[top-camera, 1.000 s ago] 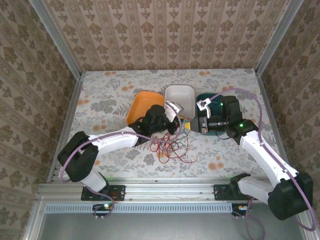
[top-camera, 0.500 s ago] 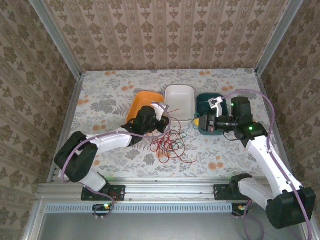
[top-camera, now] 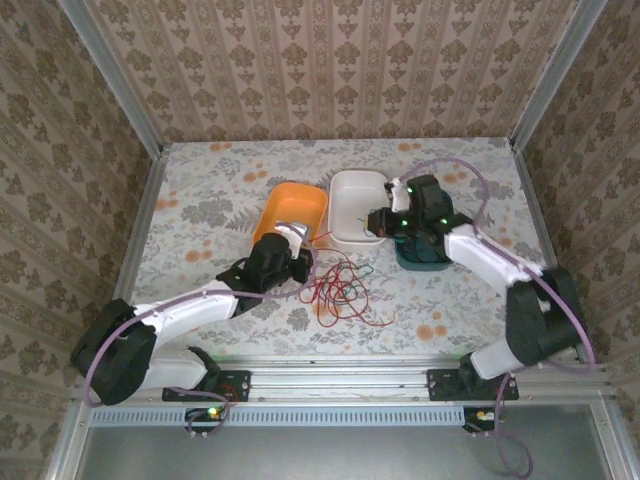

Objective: Untangle the cables

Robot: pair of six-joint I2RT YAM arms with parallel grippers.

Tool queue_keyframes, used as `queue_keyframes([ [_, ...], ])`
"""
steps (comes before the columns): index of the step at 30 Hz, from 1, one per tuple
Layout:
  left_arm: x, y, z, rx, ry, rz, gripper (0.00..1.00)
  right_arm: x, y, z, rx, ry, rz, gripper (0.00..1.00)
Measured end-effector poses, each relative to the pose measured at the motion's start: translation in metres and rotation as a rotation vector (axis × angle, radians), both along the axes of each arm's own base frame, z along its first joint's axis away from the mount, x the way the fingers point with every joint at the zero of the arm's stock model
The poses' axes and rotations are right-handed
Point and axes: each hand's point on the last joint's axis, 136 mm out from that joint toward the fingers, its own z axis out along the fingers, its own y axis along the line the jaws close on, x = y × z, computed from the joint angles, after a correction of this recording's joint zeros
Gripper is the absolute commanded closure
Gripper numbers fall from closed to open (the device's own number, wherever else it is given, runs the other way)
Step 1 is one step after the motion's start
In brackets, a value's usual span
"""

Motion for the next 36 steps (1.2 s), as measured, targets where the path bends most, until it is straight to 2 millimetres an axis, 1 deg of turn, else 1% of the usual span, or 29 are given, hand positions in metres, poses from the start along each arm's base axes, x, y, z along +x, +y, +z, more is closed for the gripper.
queue_keyframes([
  [1, -0.001, 0.005, -0.002, 0.01, 0.004, 0.014, 1.0, 0.011, 0.003, -0.006, -0.013, 0.001, -0.012, 0.86],
  [2, -0.002, 0.01, -0.005, 0.024, 0.009, 0.03, 1.0, 0.022, 0.004, -0.012, -0.026, 0.005, -0.027, 0.74],
  [3, -0.004, 0.015, -0.009, 0.04, 0.014, 0.044, 1.0, 0.033, 0.006, -0.017, -0.035, 0.008, -0.043, 0.64],
  [4, -0.005, 0.019, -0.013, 0.054, 0.021, 0.055, 1.0, 0.041, 0.006, -0.02, -0.042, 0.009, -0.058, 0.6],
  [6, -0.008, 0.028, -0.022, 0.092, 0.039, 0.074, 1.0, 0.054, 0.006, -0.025, -0.061, 0.004, -0.079, 0.55],
  [8, -0.011, 0.035, -0.028, 0.12, 0.053, 0.086, 1.0, 0.06, 0.006, -0.024, -0.072, -0.006, -0.094, 0.53],
  [10, -0.013, 0.039, -0.031, 0.133, 0.058, 0.093, 1.0, 0.063, 0.005, -0.02, -0.085, -0.02, -0.105, 0.52],
  [12, -0.014, 0.04, -0.033, 0.14, 0.062, 0.093, 1.0, 0.06, 0.005, -0.016, -0.113, -0.039, -0.103, 0.51],
  [14, -0.014, 0.04, -0.034, 0.146, 0.063, 0.09, 1.0, 0.05, 0.006, -0.012, -0.139, -0.055, -0.094, 0.51],
  [16, -0.014, 0.04, -0.038, 0.156, 0.07, 0.086, 1.0, 0.033, 0.008, -0.007, -0.16, -0.072, -0.072, 0.51],
  [20, -0.017, 0.039, -0.053, 0.196, 0.098, 0.066, 1.0, -0.015, 0.014, 0.0, -0.194, -0.089, 0.01, 0.52],
  [22, -0.019, 0.037, -0.06, 0.213, 0.113, 0.054, 1.0, -0.039, 0.021, -0.003, -0.206, -0.084, 0.062, 0.53],
  [25, -0.023, 0.035, -0.068, 0.231, 0.128, 0.039, 1.0, -0.073, 0.034, -0.021, -0.229, -0.046, 0.152, 0.54],
  [26, -0.023, 0.034, -0.07, 0.234, 0.13, 0.037, 1.0, -0.085, 0.038, -0.031, -0.238, -0.023, 0.182, 0.54],
  [29, -0.025, 0.03, -0.075, 0.243, 0.134, 0.027, 1.0, -0.11, 0.039, -0.056, -0.272, 0.037, 0.228, 0.56],
  [31, -0.026, 0.029, -0.079, 0.255, 0.137, 0.022, 1.0, -0.113, 0.033, -0.066, -0.298, 0.058, 0.213, 0.56],
  [36, -0.031, 0.027, -0.085, 0.281, 0.139, 0.013, 1.0, -0.102, 0.021, -0.075, -0.343, 0.071, 0.135, 0.55],
])
